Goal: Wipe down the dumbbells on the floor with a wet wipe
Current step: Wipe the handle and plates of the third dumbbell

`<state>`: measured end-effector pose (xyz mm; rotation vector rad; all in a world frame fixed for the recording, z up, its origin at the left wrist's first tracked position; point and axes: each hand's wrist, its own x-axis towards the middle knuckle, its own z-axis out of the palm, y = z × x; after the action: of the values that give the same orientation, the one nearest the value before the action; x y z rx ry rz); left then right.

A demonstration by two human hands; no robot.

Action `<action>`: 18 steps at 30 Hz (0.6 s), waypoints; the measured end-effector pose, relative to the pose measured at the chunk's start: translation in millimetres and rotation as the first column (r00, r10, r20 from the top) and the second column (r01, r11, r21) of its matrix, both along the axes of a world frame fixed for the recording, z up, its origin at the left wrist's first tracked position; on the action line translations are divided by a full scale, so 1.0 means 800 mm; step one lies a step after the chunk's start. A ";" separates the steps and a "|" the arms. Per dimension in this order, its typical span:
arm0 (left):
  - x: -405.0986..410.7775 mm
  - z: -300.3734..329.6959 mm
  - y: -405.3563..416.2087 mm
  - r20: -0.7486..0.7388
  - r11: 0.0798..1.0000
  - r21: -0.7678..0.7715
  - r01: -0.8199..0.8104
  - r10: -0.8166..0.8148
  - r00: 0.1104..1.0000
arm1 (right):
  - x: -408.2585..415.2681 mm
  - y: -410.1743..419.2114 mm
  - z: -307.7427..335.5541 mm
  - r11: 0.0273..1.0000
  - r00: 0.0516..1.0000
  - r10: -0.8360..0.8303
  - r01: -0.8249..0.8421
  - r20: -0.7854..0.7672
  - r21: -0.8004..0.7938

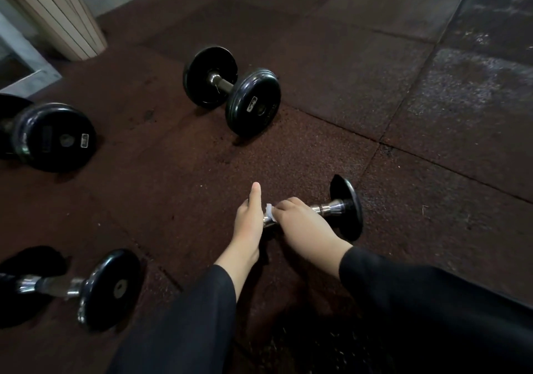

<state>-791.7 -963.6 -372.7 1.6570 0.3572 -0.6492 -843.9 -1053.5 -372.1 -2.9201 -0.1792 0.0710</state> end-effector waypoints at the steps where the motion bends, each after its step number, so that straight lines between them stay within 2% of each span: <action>1: 0.002 0.000 0.002 -0.028 1.000 -0.027 0.012 -0.012 1.000 | 0.009 0.001 0.004 0.999 0.999 -0.002 0.004 -0.036 0.041; 3: 0.007 -0.002 0.006 -0.047 0.998 -0.034 0.054 -0.056 0.997 | 0.021 0.011 0.013 0.998 0.994 0.031 -0.025 -0.109 0.049; 6: 0.009 -0.004 0.008 -0.042 0.995 -0.009 0.098 -0.099 0.994 | 0.010 0.010 0.002 0.997 0.995 0.054 -0.050 -0.087 0.057; 13: 0.008 0.004 0.006 -0.057 0.997 -0.039 0.071 -0.073 0.996 | -0.006 0.004 -0.005 0.971 0.998 0.036 -0.022 -0.055 0.236; 16: 0.008 0.006 0.006 -0.060 0.996 -0.054 0.077 -0.081 0.995 | -0.026 0.013 -0.024 0.997 0.992 0.060 -0.065 0.112 0.048; 18: 0.008 0.005 0.008 -0.064 0.995 -0.044 0.089 -0.092 0.994 | -0.033 0.015 -0.029 0.987 0.987 0.119 -0.105 0.106 -0.124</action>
<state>-785.3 -957.5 -368.9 1.6221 0.3153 -0.7752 -870.3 -1041.8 -395.0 -3.0311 -0.3700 -0.0689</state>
